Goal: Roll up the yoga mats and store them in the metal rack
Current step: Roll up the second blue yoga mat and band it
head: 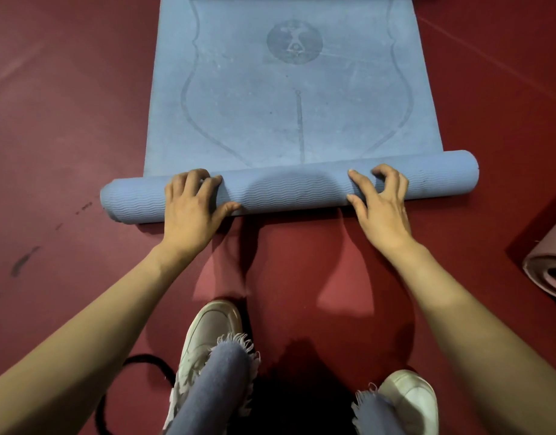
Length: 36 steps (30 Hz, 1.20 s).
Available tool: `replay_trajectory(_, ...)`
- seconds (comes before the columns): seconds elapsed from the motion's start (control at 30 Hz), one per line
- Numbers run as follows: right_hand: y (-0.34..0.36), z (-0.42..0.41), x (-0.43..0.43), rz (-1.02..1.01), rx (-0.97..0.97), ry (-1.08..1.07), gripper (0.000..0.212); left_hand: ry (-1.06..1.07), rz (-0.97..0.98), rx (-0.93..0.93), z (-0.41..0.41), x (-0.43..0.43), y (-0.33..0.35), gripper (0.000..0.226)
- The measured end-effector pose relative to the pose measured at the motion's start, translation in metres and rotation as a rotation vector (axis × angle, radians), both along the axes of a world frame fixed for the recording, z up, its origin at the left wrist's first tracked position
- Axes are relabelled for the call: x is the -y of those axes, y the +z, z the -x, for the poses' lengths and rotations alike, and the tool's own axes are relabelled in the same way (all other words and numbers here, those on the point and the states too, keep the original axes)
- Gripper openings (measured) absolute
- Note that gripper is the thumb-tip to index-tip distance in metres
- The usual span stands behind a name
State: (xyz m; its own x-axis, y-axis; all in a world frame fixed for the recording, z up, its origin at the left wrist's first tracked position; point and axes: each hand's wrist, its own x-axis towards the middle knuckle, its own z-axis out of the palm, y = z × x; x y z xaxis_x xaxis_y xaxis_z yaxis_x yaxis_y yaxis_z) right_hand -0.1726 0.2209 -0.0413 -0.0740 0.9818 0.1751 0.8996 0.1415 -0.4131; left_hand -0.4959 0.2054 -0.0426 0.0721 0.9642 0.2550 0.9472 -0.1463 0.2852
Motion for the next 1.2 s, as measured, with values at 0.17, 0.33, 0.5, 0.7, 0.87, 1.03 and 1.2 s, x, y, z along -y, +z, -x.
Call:
replay_trajectory(0.17, 0.001, -0.007, -0.002, 0.025, 0.036, 0.056, 0.044, -0.001, 0.002, -0.016, -0.005, 0.001, -0.004, 0.060)
replay_trajectory(0.33, -0.002, -0.009, -0.005, 0.015, 0.036, 0.084, 0.040, -0.045, -0.052, 0.133, -0.009, -0.004, -0.003, 0.034)
replay_trajectory(0.5, 0.003, -0.013, -0.017, 0.039, 0.058, 0.120, 0.036, -0.084, -0.058, 0.144, -0.003, -0.017, -0.001, 0.033)
replay_trajectory(0.7, 0.014, -0.014, -0.038, 0.119, 0.036, 0.172, 0.048, -0.143, 0.043, -0.023, 0.004, -0.019, -0.008, 0.068)
replay_trajectory(0.87, 0.017, -0.023, -0.047, 0.128, 0.004, 0.264, 0.051, -0.239, 0.095, 0.040, 0.018, -0.025, -0.014, 0.086)
replay_trajectory(1.03, 0.015, -0.018, -0.050, 0.167, 0.070, 0.302, 0.071, -0.174, 0.083, 0.151, 0.013, -0.029, -0.012, 0.088)
replay_trajectory(1.2, 0.017, -0.011, -0.060, 0.229, 0.219, 0.262, 0.088, -0.090, 0.079, 0.148, 0.005, -0.039, -0.008, 0.083)
